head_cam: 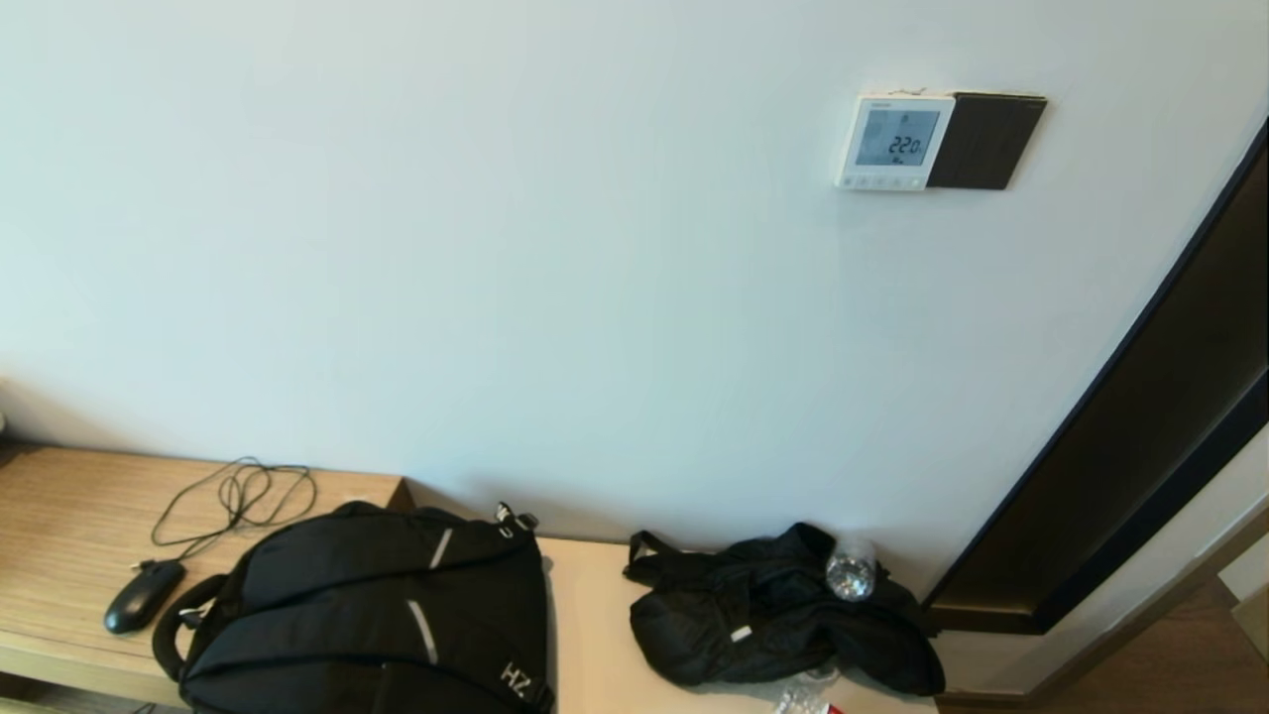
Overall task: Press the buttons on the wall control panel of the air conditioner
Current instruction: Turn off the central air conditioner
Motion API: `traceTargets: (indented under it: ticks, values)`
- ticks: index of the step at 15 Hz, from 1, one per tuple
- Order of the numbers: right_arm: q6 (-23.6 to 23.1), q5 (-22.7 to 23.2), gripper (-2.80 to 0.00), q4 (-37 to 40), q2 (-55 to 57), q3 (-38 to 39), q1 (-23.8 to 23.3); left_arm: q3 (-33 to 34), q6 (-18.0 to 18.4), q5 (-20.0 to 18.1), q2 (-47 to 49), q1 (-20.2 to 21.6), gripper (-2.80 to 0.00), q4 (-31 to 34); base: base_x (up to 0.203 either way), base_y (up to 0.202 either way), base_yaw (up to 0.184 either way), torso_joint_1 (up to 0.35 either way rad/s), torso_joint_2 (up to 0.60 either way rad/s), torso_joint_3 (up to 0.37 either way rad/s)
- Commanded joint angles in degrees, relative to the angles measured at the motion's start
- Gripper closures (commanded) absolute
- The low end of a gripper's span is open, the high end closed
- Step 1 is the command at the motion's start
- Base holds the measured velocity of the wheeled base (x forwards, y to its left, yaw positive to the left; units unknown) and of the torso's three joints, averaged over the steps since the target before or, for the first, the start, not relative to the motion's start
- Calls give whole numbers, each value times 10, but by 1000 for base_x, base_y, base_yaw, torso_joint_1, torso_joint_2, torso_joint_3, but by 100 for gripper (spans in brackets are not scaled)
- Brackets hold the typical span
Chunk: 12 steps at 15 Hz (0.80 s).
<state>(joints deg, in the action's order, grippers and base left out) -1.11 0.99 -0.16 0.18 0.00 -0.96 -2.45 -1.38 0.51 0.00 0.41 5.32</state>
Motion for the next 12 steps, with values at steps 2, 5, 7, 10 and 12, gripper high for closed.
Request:
traceTargets:
  ticks: [2,5,7,10,12]
  values:
    - [0,0,0,0,1,1,0,0,0,0,0,0,0,0,0,0,0,0,0,0]
    - [0,0,0,0,1,1,0,0,0,1,0,1,0,0,0,0,0,0,0,0]
    - [0,1,0,0,1,0,0,0,0,0,0,0,0,0,0,0,0,0,0,0]
    - [0,1,0,0,1,1,0,0,0,0,0,0,0,0,0,0,0,0,0,0]
    - [0,1,0,0,1,1,0,0,0,0,0,0,0,0,0,0,0,0,0,0]
